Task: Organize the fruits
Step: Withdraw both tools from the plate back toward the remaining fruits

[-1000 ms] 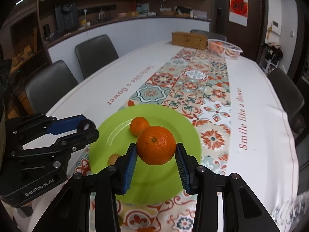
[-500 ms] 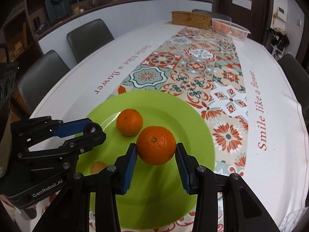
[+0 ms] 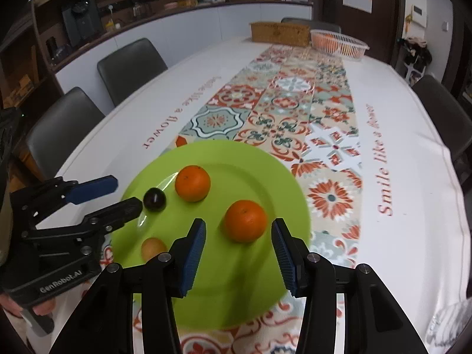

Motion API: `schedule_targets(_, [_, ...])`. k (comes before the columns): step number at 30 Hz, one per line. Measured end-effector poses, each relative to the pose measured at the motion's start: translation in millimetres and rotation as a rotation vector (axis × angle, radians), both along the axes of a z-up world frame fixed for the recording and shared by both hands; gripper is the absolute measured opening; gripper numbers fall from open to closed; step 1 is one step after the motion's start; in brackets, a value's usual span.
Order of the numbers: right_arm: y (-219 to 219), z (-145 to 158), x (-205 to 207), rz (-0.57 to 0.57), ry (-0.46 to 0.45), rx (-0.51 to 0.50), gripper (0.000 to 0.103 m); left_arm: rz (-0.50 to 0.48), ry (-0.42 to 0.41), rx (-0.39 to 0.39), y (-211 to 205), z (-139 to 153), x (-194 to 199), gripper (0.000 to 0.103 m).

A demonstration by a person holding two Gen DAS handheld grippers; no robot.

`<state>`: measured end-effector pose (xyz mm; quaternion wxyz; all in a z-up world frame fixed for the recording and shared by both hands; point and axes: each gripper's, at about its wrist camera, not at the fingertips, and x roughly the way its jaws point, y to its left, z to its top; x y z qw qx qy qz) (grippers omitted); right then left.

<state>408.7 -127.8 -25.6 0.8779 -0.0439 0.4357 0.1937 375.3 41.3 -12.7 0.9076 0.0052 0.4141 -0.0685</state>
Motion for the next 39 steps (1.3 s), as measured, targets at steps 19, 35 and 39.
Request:
schedule_targets(19, [-30.6,81.2,-133.5,-0.012,-0.274,-0.003,0.064,-0.017,-0.228,-0.006,-21.5,80.0,-130.3,0.077])
schedule_targets(35, [-54.6,78.0,-218.2,-0.023,-0.336,-0.020,0.064,-0.056,-0.281,0.052,-50.4,68.0,-216.6,0.079])
schedule_targets(39, [-60.5,68.3,-227.7,-0.035,-0.310,-0.018,0.064,-0.068,-0.267,0.065,-55.6,58.7,-223.2,0.079])
